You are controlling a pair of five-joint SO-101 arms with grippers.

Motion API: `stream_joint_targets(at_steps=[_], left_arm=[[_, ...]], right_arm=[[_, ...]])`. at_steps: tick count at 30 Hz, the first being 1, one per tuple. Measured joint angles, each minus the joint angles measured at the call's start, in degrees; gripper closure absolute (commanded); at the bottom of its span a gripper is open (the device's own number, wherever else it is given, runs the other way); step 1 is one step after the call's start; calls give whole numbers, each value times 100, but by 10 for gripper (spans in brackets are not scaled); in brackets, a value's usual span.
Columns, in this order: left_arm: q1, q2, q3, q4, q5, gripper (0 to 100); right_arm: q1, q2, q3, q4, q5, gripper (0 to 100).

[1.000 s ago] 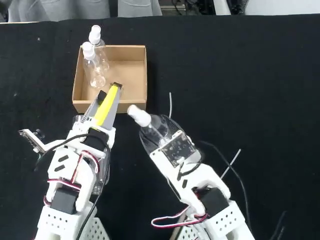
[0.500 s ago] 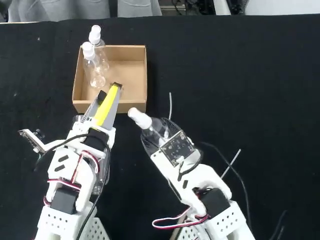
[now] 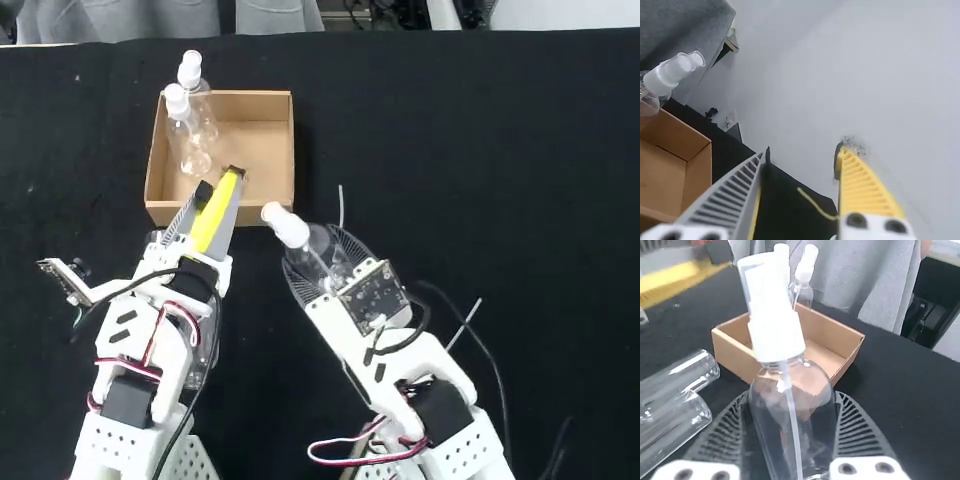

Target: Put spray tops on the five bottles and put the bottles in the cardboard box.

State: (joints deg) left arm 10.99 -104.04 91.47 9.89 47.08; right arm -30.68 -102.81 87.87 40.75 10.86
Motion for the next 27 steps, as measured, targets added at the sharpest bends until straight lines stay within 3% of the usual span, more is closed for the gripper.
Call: stream_joint_targets(at_steps=[9, 27], left_arm=[[0, 0, 0, 0, -448, 791], [9, 9, 413, -9, -466, 791]], right_arm=[[0, 0, -18, 0, 0, 928], [0, 0, -18, 0, 0, 928]])
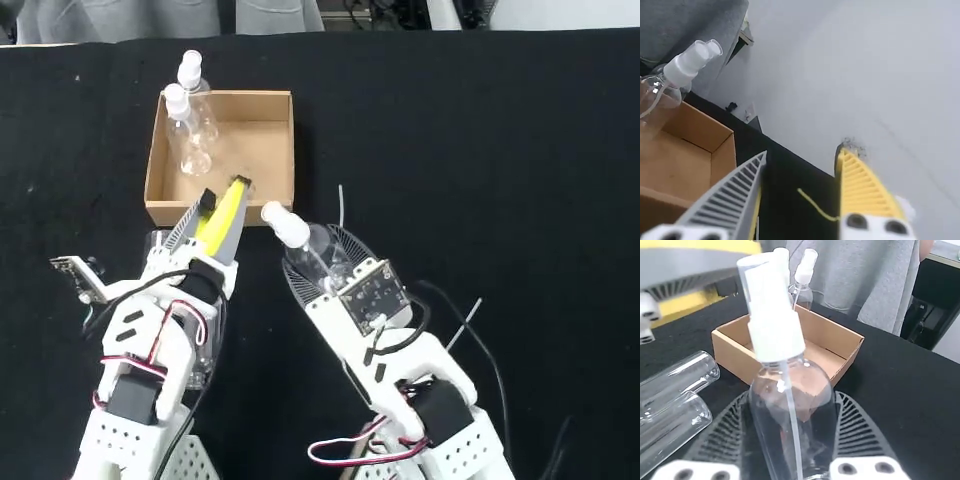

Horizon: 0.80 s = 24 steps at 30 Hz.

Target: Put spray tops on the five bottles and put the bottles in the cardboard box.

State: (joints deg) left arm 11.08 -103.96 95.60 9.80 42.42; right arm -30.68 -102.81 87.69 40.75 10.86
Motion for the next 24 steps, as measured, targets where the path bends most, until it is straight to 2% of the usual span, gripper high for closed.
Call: stream_joint_targets(at_steps=[10, 13, 24], left_arm=[[431, 0, 9, 0, -9, 791], [580, 0, 9, 0, -237, 791], [615, 0, 35, 0, -378, 791]], right_arm=[[-35, 0, 299, 0, 0, 928], [-237, 0, 448, 0, 0, 928], [-299, 0, 563, 0, 0, 928]])
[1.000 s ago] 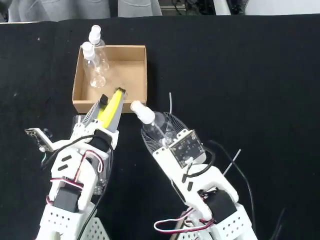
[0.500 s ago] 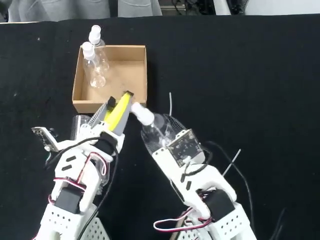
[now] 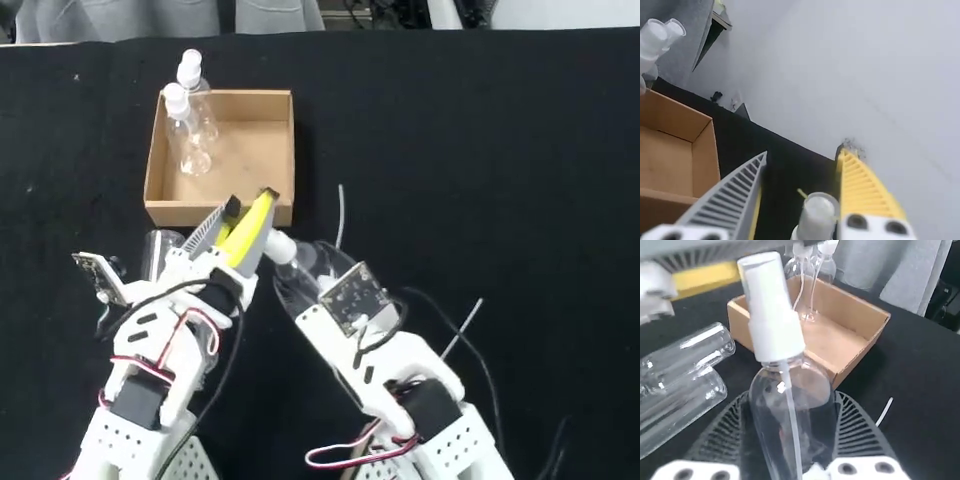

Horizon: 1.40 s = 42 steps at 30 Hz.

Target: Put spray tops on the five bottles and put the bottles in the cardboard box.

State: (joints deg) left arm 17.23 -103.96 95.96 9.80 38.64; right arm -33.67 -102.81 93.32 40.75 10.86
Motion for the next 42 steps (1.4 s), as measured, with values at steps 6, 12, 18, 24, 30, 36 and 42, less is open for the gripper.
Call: stream_joint_targets(at_steps=[6, 12, 18, 24, 30, 36, 42], left_arm=[[158, 0, 0, 26, -387, 791], [141, 0, 0, 26, -422, 791], [-352, 0, -35, 26, 53, 791], [-818, 0, -35, 26, 369, 791], [-1073, 0, -35, 26, 431, 791], [-1099, 0, -35, 26, 431, 791], [-774, 0, -18, 26, -299, 791]], right_arm=[[0, 0, 88, 0, 0, 928], [0, 0, 88, 0, 0, 928], [0, 0, 88, 0, 0, 928], [0, 0, 88, 0, 0, 928], [0, 0, 88, -387, 0, 928], [0, 0, 88, -747, 0, 927], [0, 0, 88, -782, 0, 927]])
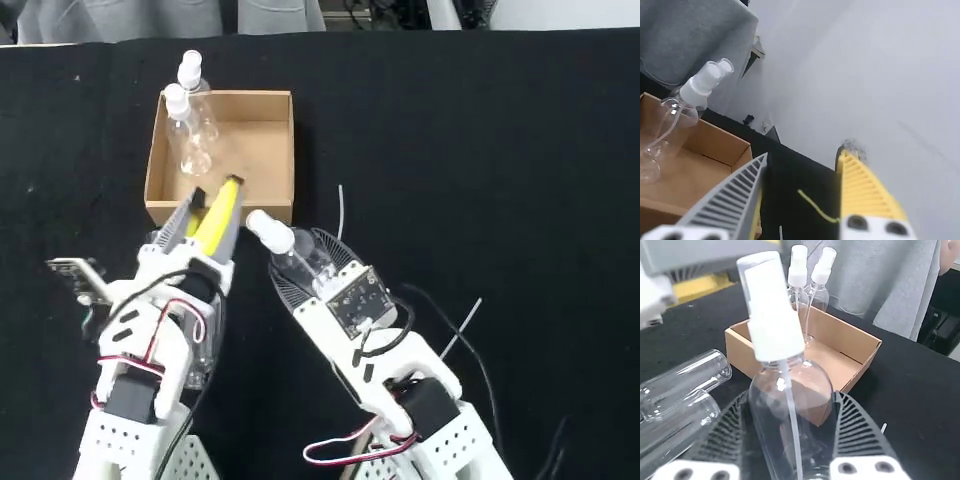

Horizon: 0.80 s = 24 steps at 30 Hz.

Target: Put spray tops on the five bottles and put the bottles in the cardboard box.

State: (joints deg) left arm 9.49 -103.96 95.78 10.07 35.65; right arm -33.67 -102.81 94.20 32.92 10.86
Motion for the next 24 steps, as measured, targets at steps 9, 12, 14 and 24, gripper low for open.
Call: stream_joint_targets(at_steps=[9, 12, 14, 24], left_arm=[[615, 0, 35, 290, -659, 791], [774, -9, 35, 431, -923, 791], [835, -9, 35, 457, -1002, 791], [949, -9, 35, 466, -1029, 791]], right_arm=[[0, 0, 0, 0, -9, 927], [0, 0, 88, 0, -9, 928], [0, 0, 149, 0, 123, 928], [0, 0, 202, 0, 334, 928]])
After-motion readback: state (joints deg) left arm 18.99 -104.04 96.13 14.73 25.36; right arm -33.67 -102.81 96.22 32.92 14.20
